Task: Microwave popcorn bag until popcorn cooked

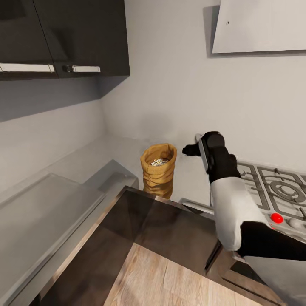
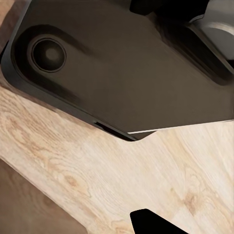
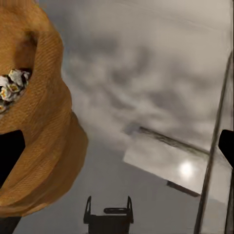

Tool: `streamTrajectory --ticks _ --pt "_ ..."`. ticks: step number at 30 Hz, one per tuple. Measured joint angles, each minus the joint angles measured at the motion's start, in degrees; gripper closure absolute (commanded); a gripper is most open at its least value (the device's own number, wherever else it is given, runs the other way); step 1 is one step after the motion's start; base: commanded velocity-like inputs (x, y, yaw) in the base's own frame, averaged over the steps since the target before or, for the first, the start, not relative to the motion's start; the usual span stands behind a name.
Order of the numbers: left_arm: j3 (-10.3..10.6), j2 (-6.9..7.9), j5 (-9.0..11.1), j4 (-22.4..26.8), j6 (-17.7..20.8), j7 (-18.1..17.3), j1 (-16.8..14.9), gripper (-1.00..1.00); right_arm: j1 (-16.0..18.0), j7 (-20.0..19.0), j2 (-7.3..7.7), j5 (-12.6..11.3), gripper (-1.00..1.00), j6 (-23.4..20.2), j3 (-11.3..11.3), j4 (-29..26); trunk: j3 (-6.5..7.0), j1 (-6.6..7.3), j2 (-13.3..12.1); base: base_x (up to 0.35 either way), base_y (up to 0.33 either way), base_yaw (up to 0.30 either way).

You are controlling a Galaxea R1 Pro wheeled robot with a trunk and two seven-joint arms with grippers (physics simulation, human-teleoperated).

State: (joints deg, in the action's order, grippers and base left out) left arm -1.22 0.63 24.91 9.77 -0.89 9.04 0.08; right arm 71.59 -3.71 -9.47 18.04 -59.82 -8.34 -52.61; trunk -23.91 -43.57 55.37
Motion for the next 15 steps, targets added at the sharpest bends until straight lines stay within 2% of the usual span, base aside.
streamTrajectory --ticks 1,3,9,11,13,14,15 --pt "0.0 0.0 0.0 0.0 0.0 0.0 0.0 -1.0 1.98 0.85 0.06 0.14 -1.0 0.0 -1.48 2.36 0.0 0.0 0.0 0.0 0.0 0.0" --pt "0.0 0.0 0.0 0.03 0.0 0.0 0.0 -1.0 3.63 2.32 0.0 0.22 -1.0 -0.01 -3.61 4.32 0.0 0.0 0.0 0.0 0.0 0.0" --pt "0.0 0.0 0.0 0.0 0.0 0.0 0.0 -1.0 4.18 7.41 -0.46 1.03 -1.0 -0.05 -6.98 3.56 -0.01 0.0 0.0 0.0 0.0 0.0" --pt "0.0 0.03 0.0 0.0 0.0 0.0 0.0 -1.0 4.18 11.39 -0.47 1.03 -1.0 -0.06 -7.16 3.41 -0.01 0.0 0.0 0.0 0.0 0.0" --pt "0.01 0.07 0.0 0.0 0.0 0.0 0.0 -1.0 4.2 17.54 -0.47 1.08 -1.0 -0.08 -7.16 3.38 -0.01 0.0 0.0 0.0 0.0 0.0" --pt "0.06 0.08 0.0 0.01 -0.01 0.0 0.0 -1.0 4.17 25.81 -0.46 0.49 -1.0 -0.09 -7.27 3.8 -0.01 0.0 0.0 0.0 0.0 0.0" --pt "0.04 0.08 0.0 0.01 -0.01 0.0 0.0 -1.0 4.18 26.7 -0.47 -0.63 -1.0 -0.06 -7.3 4.0 -0.01 0.0 0.0 0.0 0.0 0.0"
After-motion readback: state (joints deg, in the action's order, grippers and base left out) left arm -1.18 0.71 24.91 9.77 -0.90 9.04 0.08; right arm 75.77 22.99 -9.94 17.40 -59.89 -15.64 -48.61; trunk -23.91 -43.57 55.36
